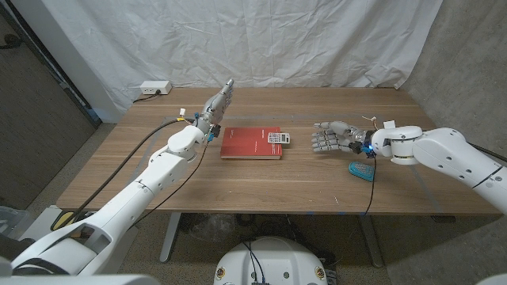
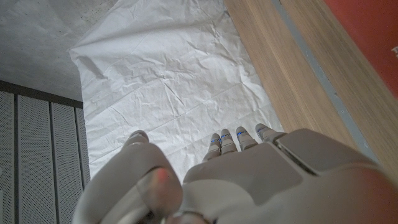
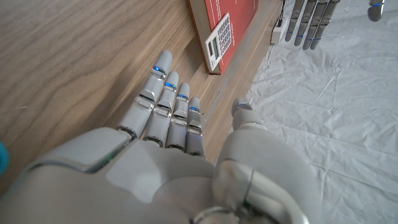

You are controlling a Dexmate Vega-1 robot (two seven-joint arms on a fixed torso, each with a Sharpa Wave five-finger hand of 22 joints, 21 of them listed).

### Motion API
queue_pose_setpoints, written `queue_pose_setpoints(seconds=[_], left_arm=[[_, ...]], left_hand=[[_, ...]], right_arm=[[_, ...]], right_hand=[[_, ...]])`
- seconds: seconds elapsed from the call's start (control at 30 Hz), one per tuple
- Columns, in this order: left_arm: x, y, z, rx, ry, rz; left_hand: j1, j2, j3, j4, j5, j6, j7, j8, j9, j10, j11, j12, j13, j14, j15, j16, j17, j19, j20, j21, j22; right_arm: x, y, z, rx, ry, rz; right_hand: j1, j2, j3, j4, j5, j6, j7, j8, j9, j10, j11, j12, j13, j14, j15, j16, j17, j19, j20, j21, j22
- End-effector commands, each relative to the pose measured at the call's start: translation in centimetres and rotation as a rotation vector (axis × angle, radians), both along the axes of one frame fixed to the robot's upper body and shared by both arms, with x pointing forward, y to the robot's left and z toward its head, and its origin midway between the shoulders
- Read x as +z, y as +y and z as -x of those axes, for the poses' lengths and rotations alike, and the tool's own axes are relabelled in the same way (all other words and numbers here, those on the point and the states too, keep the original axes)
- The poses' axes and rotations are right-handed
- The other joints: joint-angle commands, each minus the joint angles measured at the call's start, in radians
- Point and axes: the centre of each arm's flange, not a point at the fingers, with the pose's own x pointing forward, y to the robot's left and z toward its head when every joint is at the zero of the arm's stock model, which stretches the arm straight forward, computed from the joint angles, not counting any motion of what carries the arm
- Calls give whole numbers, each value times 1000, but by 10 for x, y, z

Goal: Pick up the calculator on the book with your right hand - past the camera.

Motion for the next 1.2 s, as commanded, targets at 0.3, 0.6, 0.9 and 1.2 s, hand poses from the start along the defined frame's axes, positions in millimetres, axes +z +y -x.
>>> queue_pose_setpoints(seconds=[0.3,0.6,0.9,1.2], left_arm=[[1,21,11,25,-21,-12],[-3,23,12,23,-16,-9],[-7,25,12,26,-5,-4],[-11,27,15,35,2,0]], left_hand=[[13,-1,-6,-2,6,1,0,0,6,-1,-3,-2,5,1,3,-3,2,-8,-26,-3,4],[13,-1,-8,-2,6,3,1,0,6,0,-3,-2,5,1,3,-3,2,-8,-26,-3,4],[15,0,-10,-3,6,4,0,0,6,0,-4,-2,5,2,2,-3,2,-11,-26,-4,5],[15,1,-11,-3,5,5,1,0,6,0,-5,-2,5,1,1,-3,3,-12,-26,-5,5]], right_arm=[[2,13,-9,-30,50,19],[1,22,-15,-32,70,28],[0,29,-22,-22,87,30],[3,36,-27,-6,83,33]], right_hand=[[44,-8,18,9,6,4,-3,2,2,25,-2,-1,4,48,-20,2,6,56,-21,20,5],[53,-8,21,12,5,11,-5,4,2,26,-3,-3,4,65,-32,5,9,70,-30,25,7],[76,-10,30,7,5,1,-5,0,2,17,-1,-10,4,78,-39,5,12,78,-39,28,8],[115,-10,40,2,4,-14,-14,-5,2,12,-7,-16,4,87,-53,8,19,85,-44,31,9]])
